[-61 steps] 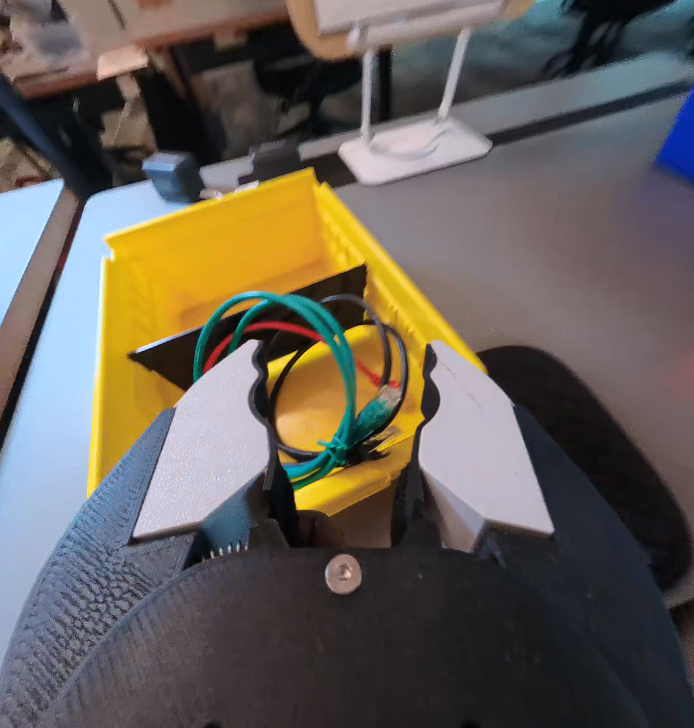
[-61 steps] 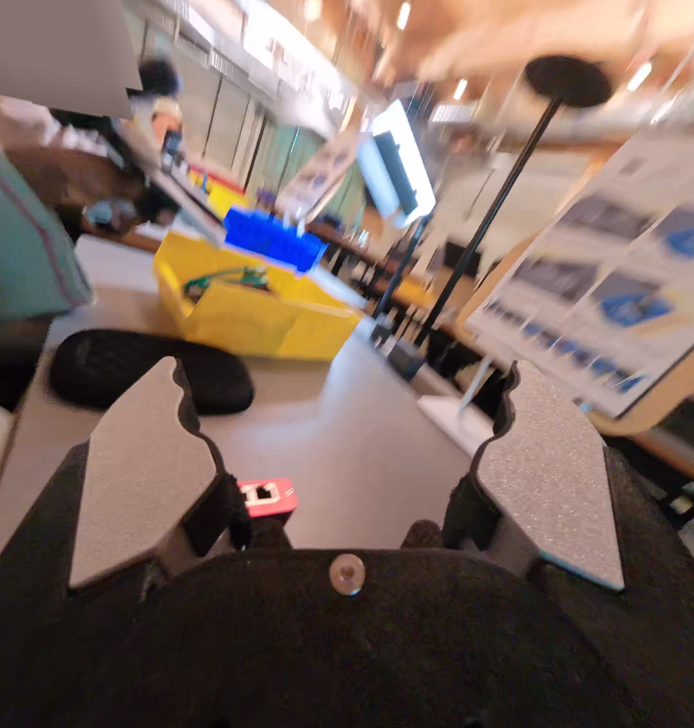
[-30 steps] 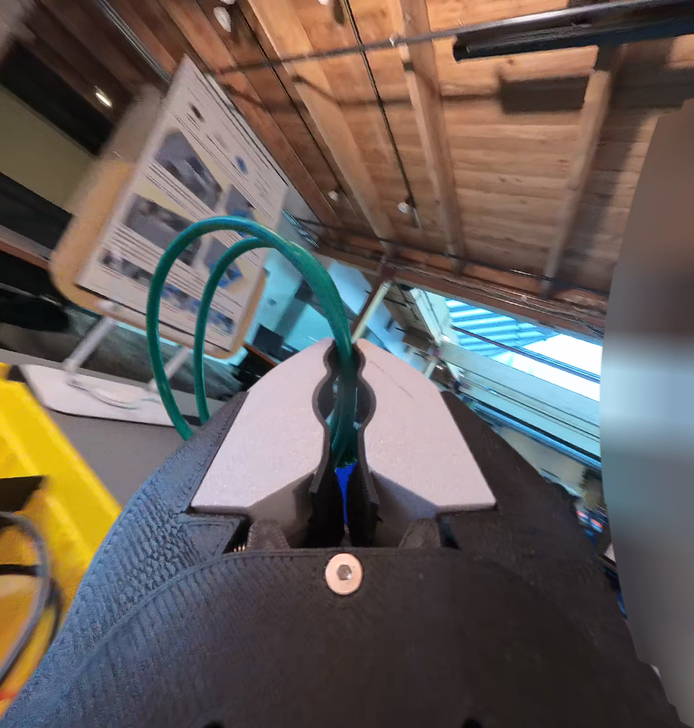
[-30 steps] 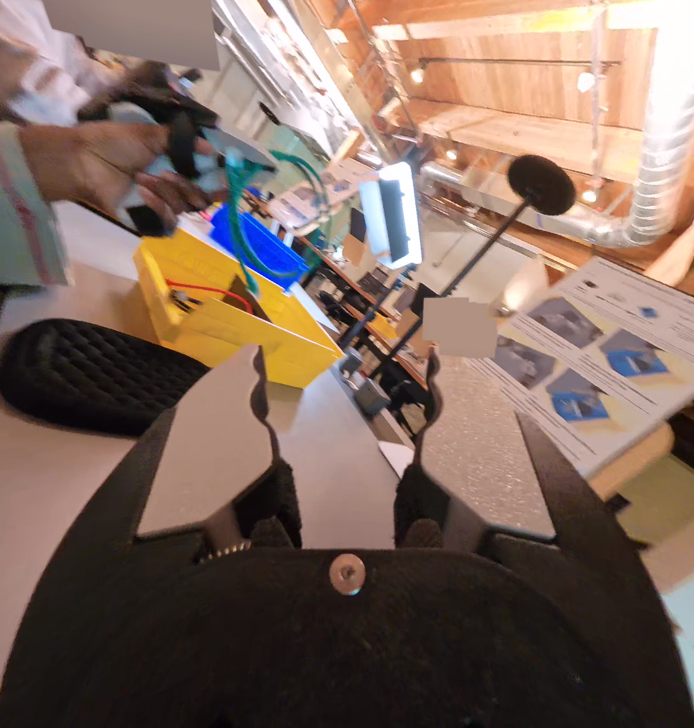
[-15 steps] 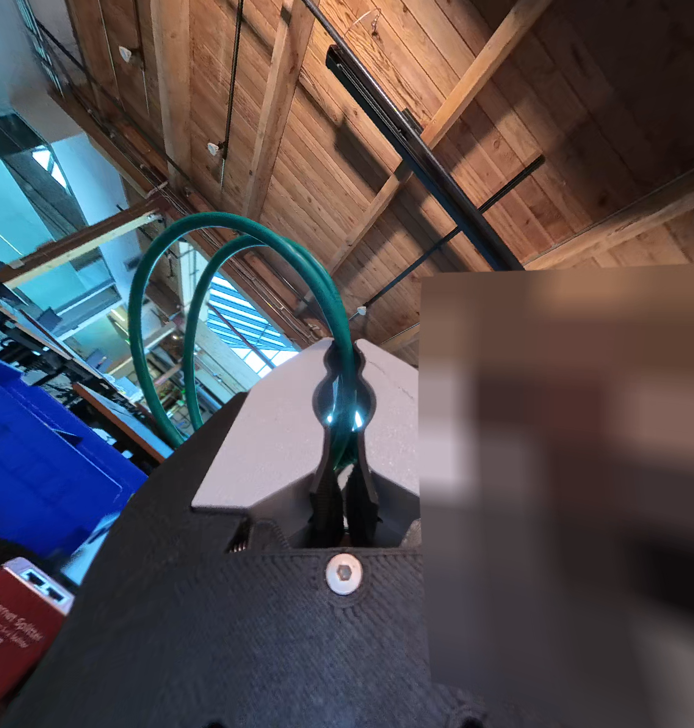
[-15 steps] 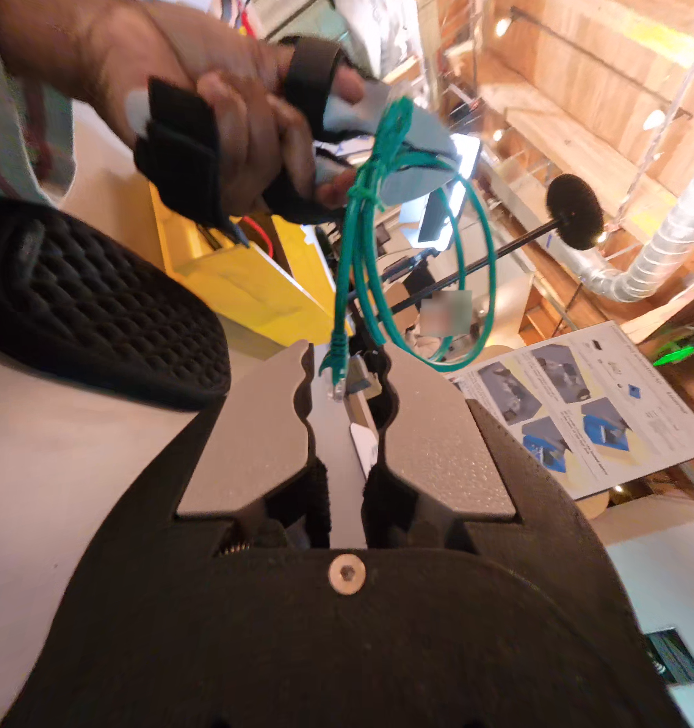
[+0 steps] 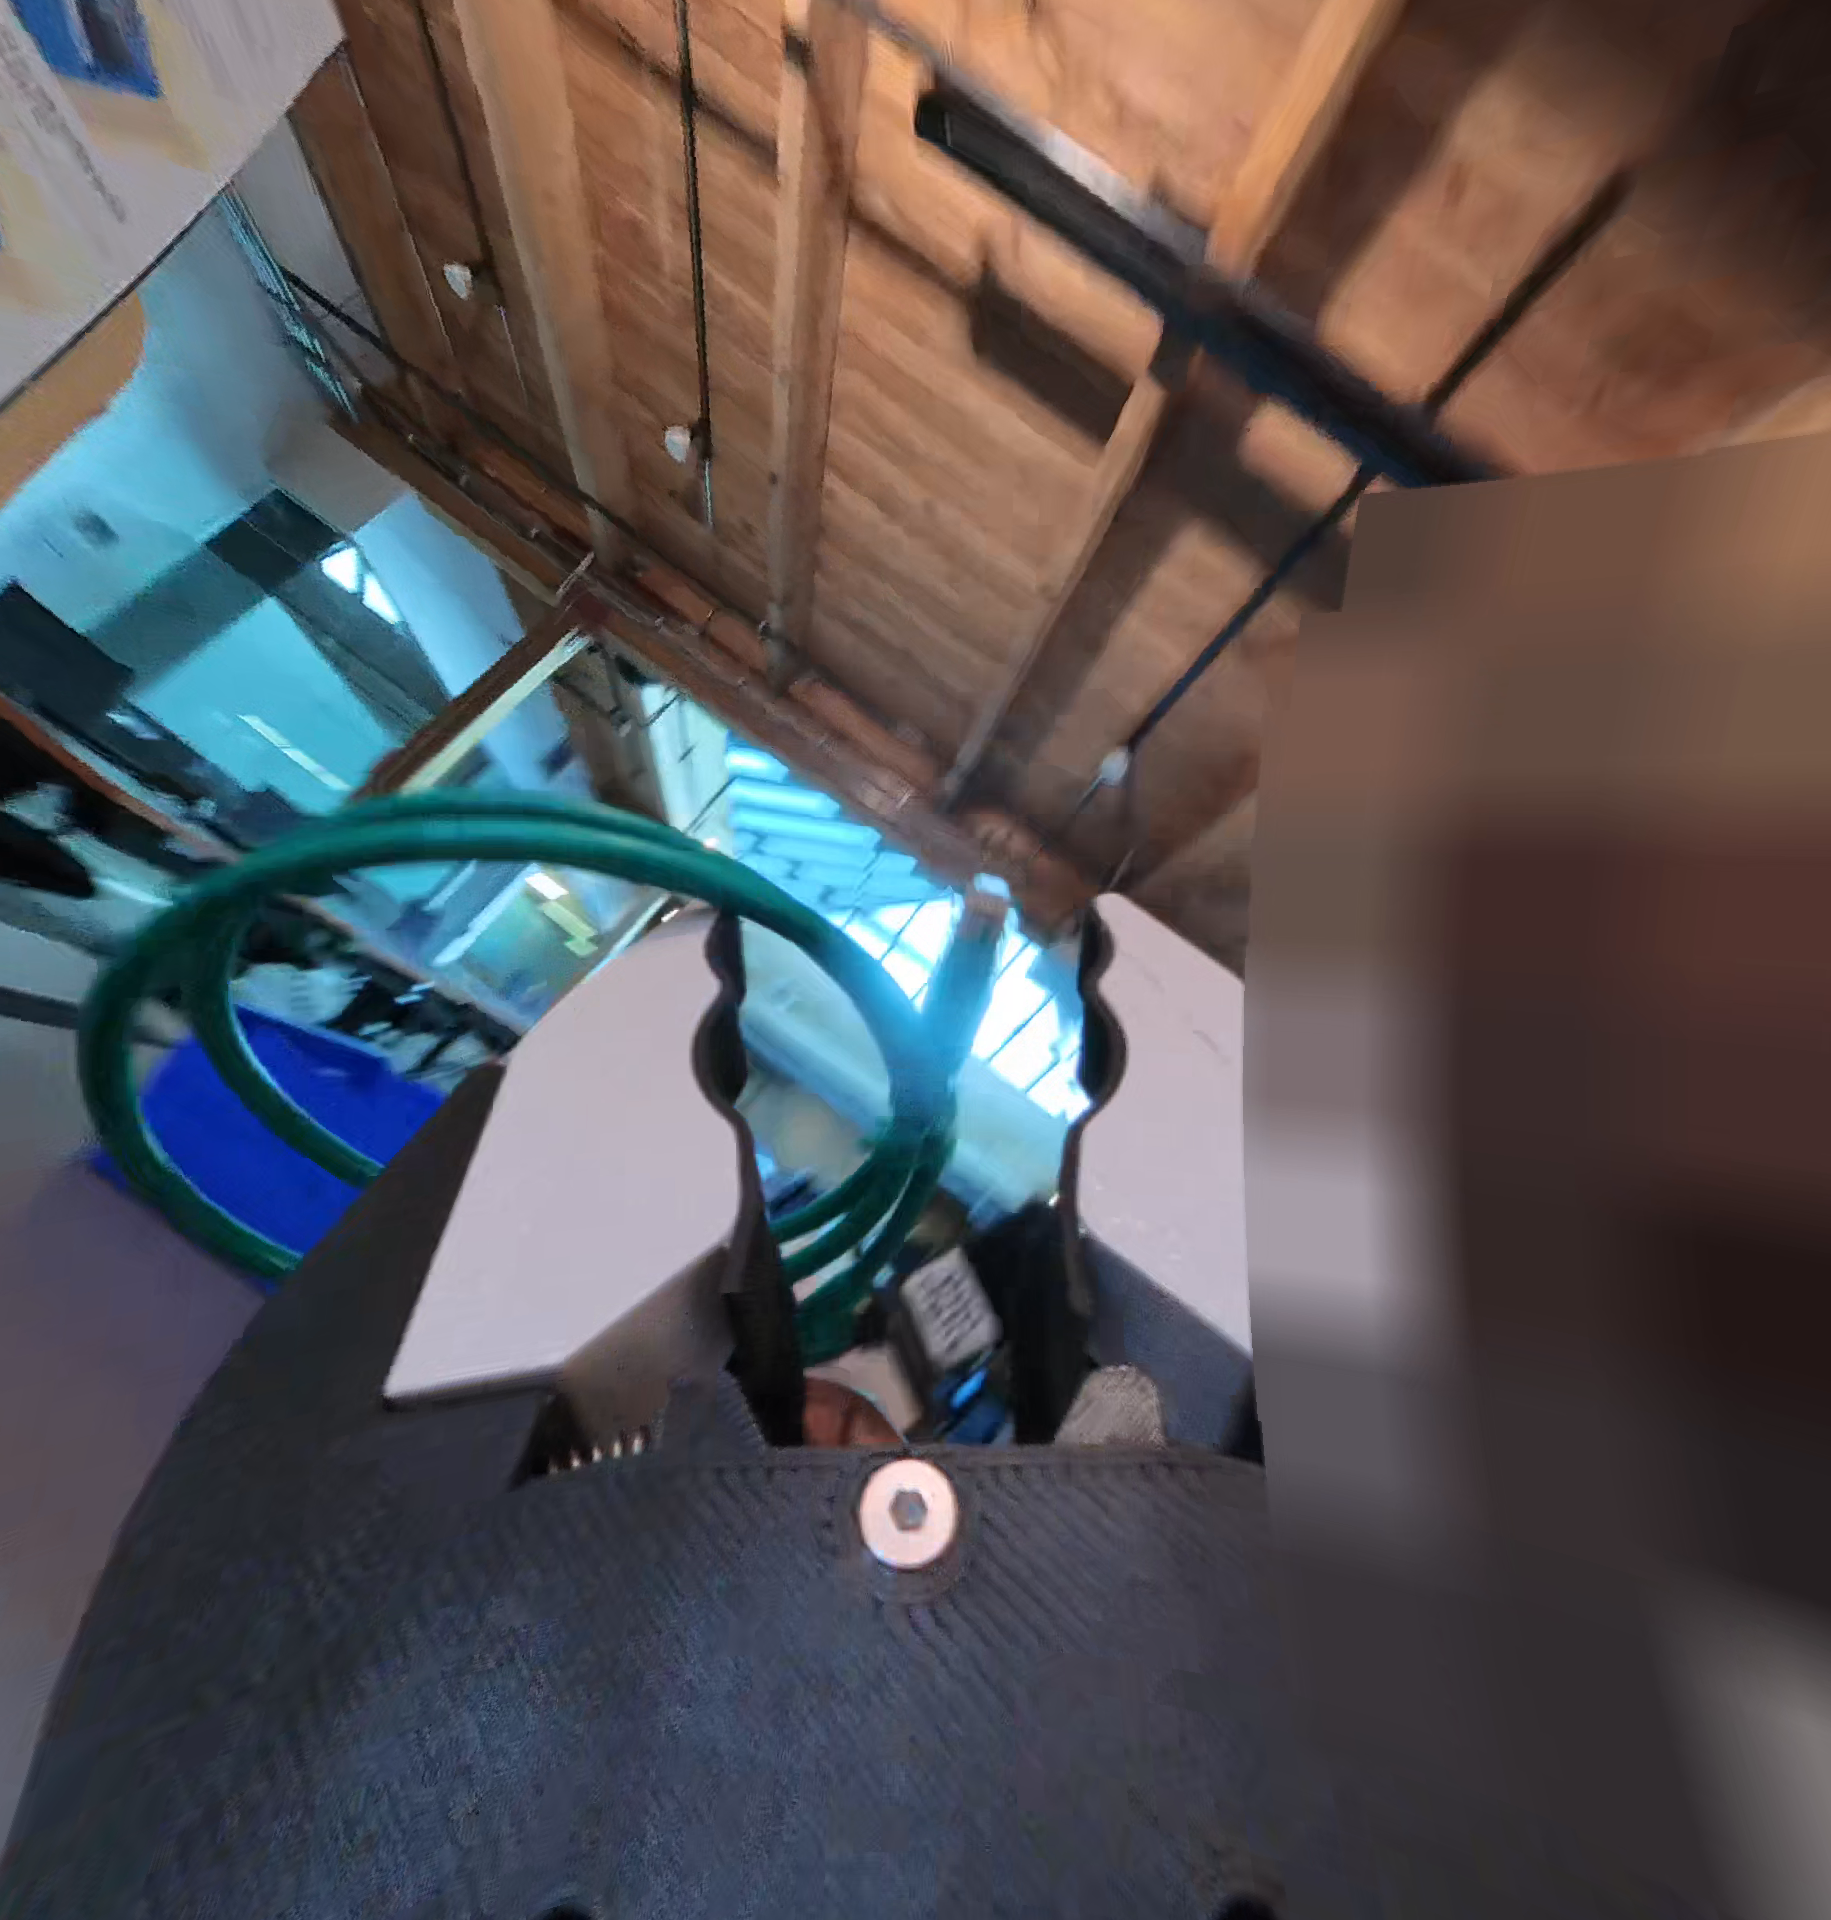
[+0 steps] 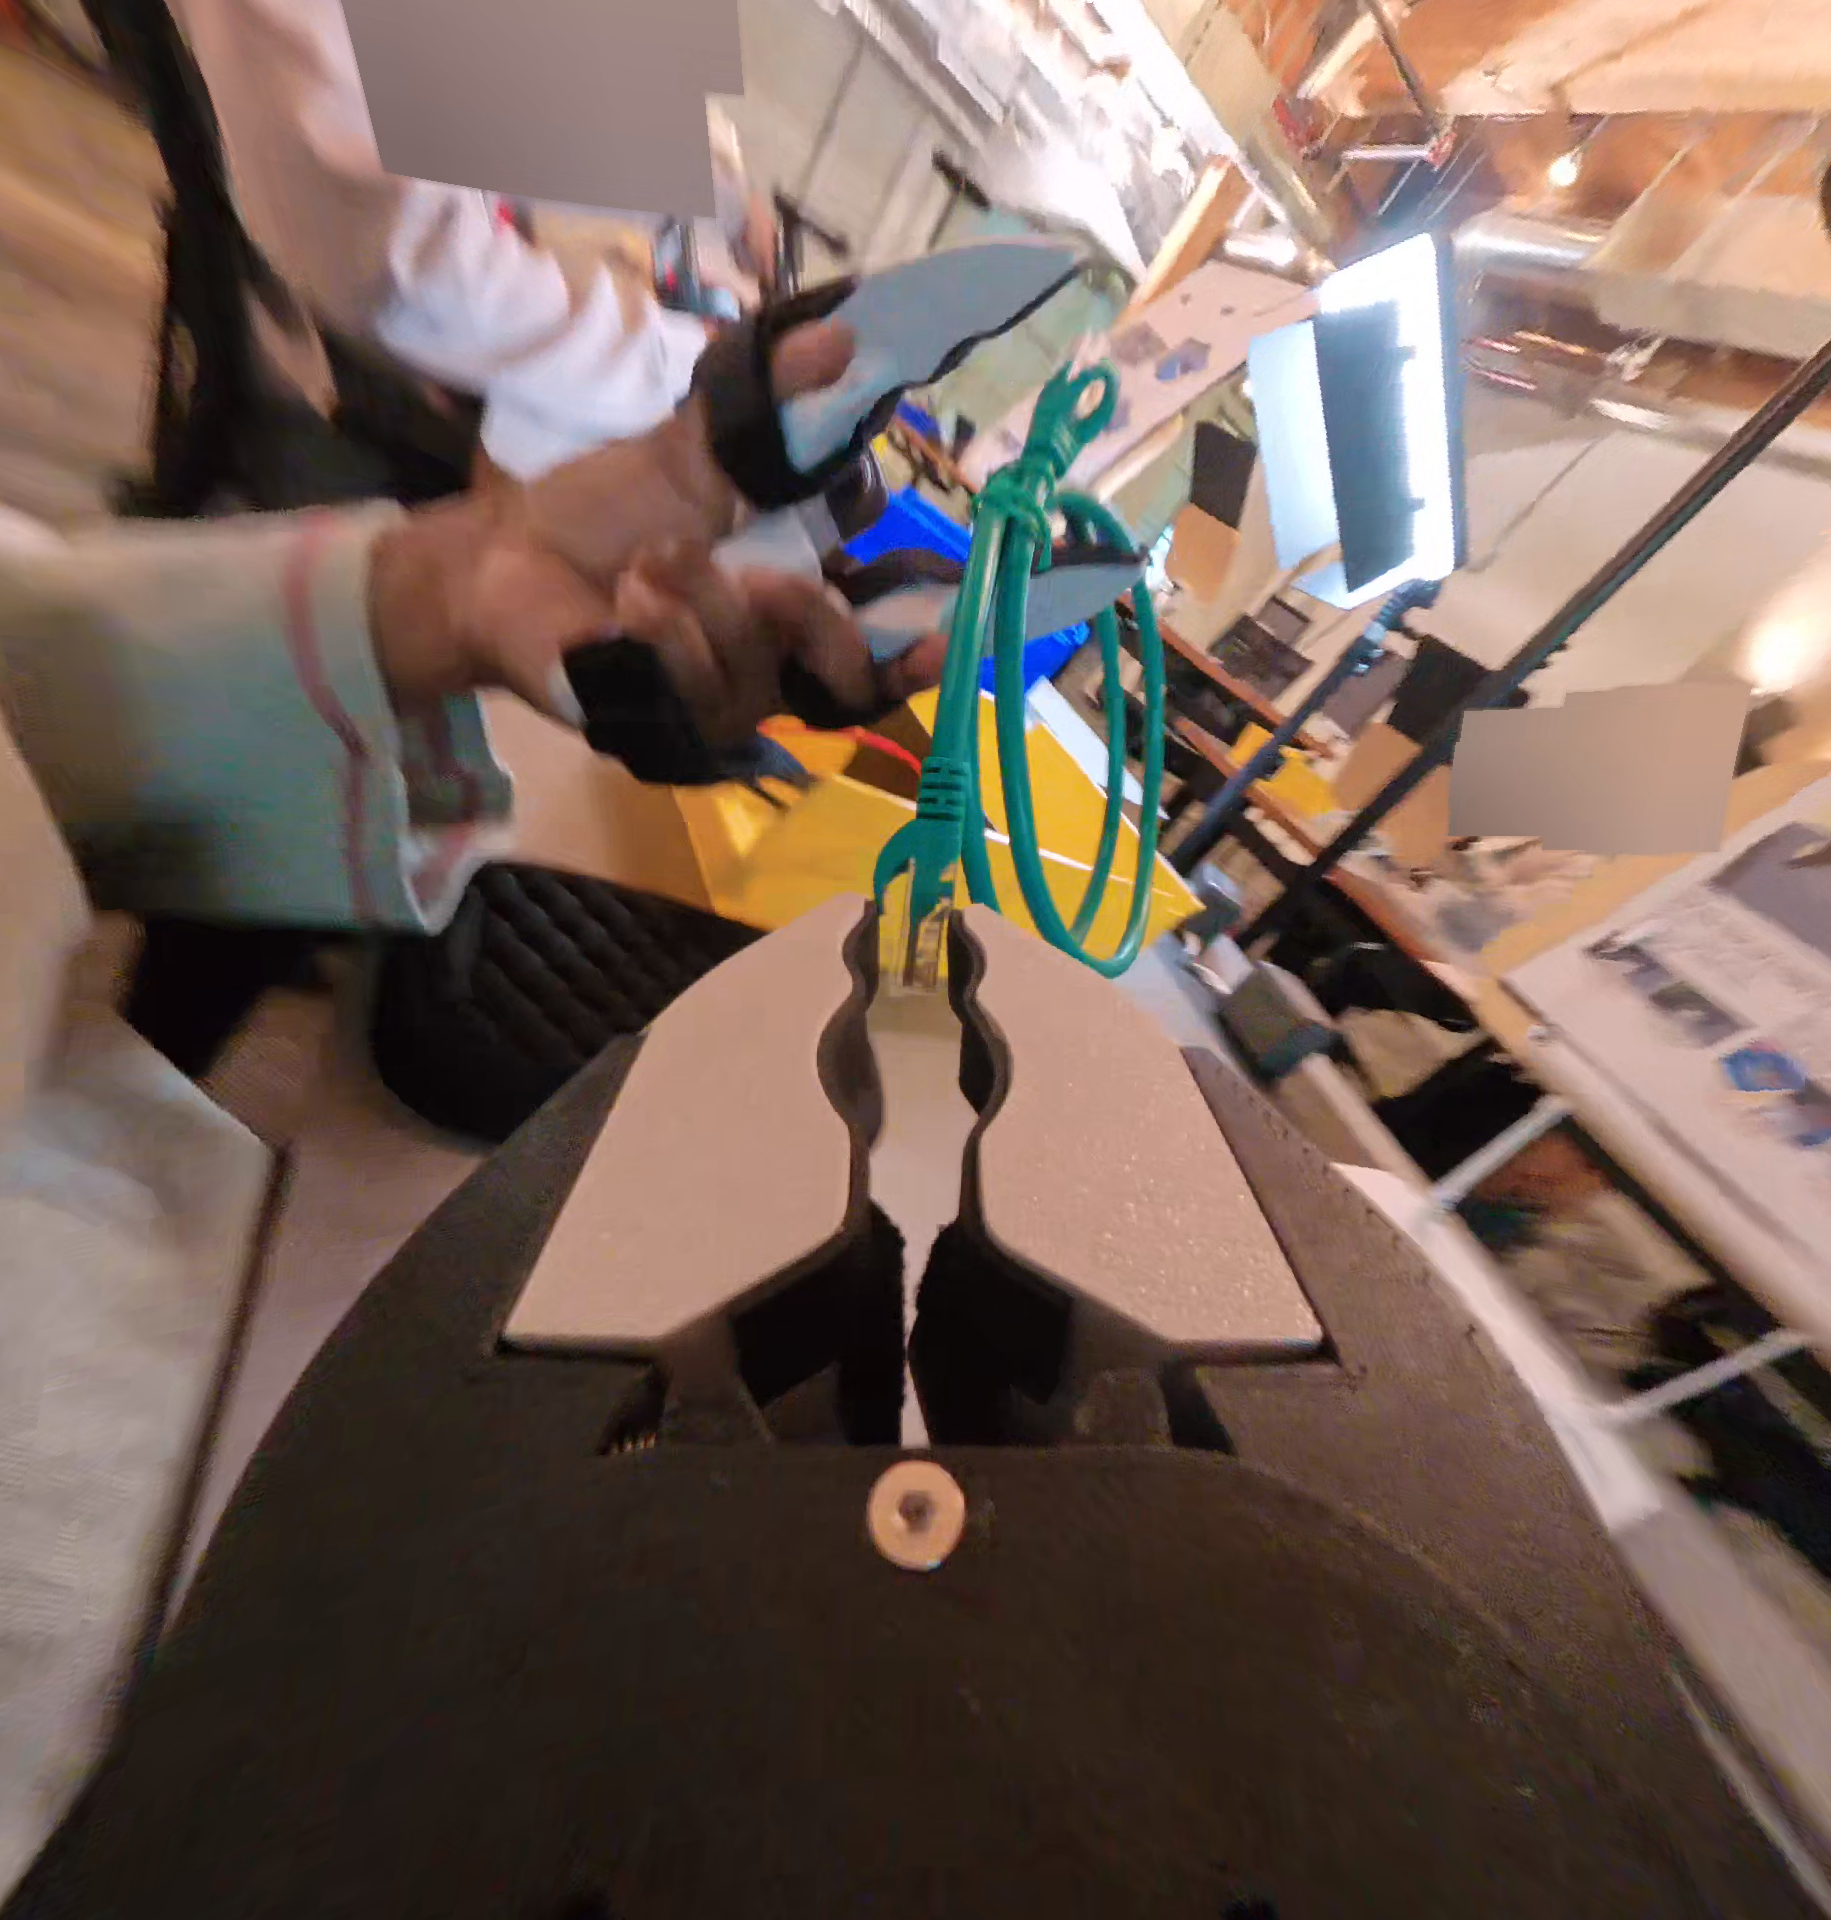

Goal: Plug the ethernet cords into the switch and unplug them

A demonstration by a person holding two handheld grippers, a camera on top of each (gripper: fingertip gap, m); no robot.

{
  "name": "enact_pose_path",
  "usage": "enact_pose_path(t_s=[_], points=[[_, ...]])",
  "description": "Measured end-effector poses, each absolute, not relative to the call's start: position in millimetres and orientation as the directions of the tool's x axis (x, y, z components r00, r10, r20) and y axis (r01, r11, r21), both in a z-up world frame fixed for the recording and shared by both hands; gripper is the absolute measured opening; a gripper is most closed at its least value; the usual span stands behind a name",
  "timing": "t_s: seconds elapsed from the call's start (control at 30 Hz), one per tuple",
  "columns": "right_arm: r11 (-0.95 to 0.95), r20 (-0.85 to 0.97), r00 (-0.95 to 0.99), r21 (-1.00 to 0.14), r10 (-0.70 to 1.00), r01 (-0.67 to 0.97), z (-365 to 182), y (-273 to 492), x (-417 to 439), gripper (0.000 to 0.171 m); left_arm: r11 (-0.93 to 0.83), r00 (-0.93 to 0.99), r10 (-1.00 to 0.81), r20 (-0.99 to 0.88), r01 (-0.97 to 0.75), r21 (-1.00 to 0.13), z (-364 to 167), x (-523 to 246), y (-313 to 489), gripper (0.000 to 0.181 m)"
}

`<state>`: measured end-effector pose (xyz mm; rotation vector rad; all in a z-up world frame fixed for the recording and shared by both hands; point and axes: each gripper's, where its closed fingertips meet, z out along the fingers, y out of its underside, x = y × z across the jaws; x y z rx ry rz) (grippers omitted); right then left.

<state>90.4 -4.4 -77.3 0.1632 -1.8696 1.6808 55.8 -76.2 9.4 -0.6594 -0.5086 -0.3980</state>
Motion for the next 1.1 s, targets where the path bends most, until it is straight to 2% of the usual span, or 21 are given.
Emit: enact_pose_path(t_s=[0.03, 0.13, 0.2, 0.3, 0.33, 0.4, 0.47, 0.57, 0.73, 0.83, 0.93, 1.0, 1.07, 1.1], points=[[0.128, 0.448, -0.845, -0.894, 0.290, -0.430, -73.0, -4.1, 93.4, 0.013, 0.692, 0.851, -0.093, 0.517, 0.429, -0.581, 8.0, 60.1, -72.3, 0.064], [0.011, 0.294, -0.922, -0.954, 0.252, -0.301, -64.8, -1.7, 97.7, 0.013, 0.465, 0.919, 0.293, 0.266, 0.106, -0.879, -3.4, 68.0, -58.2, 0.068], [-0.068, 0.182, -0.958, -0.977, 0.224, -0.201, -58.4, 2.7, 98.5, 0.012, 0.142, 0.877, 0.480, 0.005, -0.073, -0.987, -25.9, 68.3, -55.9, 0.065], [-0.157, 0.034, -0.987, -0.986, 0.160, -0.059, -51.4, 10.5, 100.1, 0.010, -0.302, 0.851, 0.475, -0.222, -0.079, -0.950, -72.2, 75.2, -70.3, 0.062], [-0.153, 0.006, -0.989, -0.988, 0.149, -0.029, -53.2, 11.5, 99.5, 0.009, -0.367, 0.814, 0.488, -0.316, -0.137, -0.920, -73.2, 74.4, -79.0, 0.061], [-0.113, -0.030, -0.992, -0.993, 0.124, 0.016, -61.2, 9.8, 99.8, 0.009, -0.428, 0.661, 0.511, -0.550, -0.360, -0.829, -52.6, 77.5, -90.4, 0.060], [-0.097, -0.057, -0.993, -0.994, 0.101, 0.047, -65.2, 5.5, 101.3, 0.009, -0.413, 0.582, 0.442, -0.682, -0.543, -0.731, -36.8, 101.1, -76.4, 0.056], [-0.073, -0.097, -0.993, -0.993, 0.060, 0.093, -71.1, -3.6, 106.3, 0.009, -0.389, 0.632, 0.306, -0.712, -0.600, -0.699, -43.8, 127.8, -33.4, 0.053], [0.047, -0.132, -0.991, -0.990, 0.005, 0.132, -87.0, -12.1, 116.6, 0.009, -0.575, 0.559, 0.191, -0.807, -0.603, -0.554, -73.5, 117.1, -16.5, 0.038], [0.078, -0.169, -0.984, -0.983, -0.049, 0.165, -91.6, -14.4, 123.6, 0.008, -0.613, 0.621, 0.120, -0.775, -0.567, -0.550, -92.9, 116.7, -19.8, 0.030], [0.092, -0.183, -0.980, -0.980, -0.080, 0.175, -94.5, -15.0, 127.2, 0.009, -0.607, 0.639, 0.113, -0.761, -0.562, -0.562, -96.3, 116.7, -21.1, 0.007], [0.069, -0.124, -0.988, -0.991, -0.096, 0.117, -92.6, -14.8, 128.7, 0.009, -0.583, 0.708, 0.127, -0.695, -0.513, -0.630, -95.7, 120.5, -21.1, 0.006], [0.021, 0.060, -0.996, -0.998, -0.071, -0.061, -85.1, -14.7, 129.4, 0.011, -0.541, 0.789, 0.149, -0.596, -0.439, -0.717, -93.7, 124.5, -21.3, 0.006], [0.012, 0.200, -0.980, -0.980, -0.017, -0.201, -81.8, -14.0, 127.3, 0.027, -0.534, 0.818, 0.160, -0.553, -0.399, -0.745, -94.1, 124.5, -23.2, 0.006]])
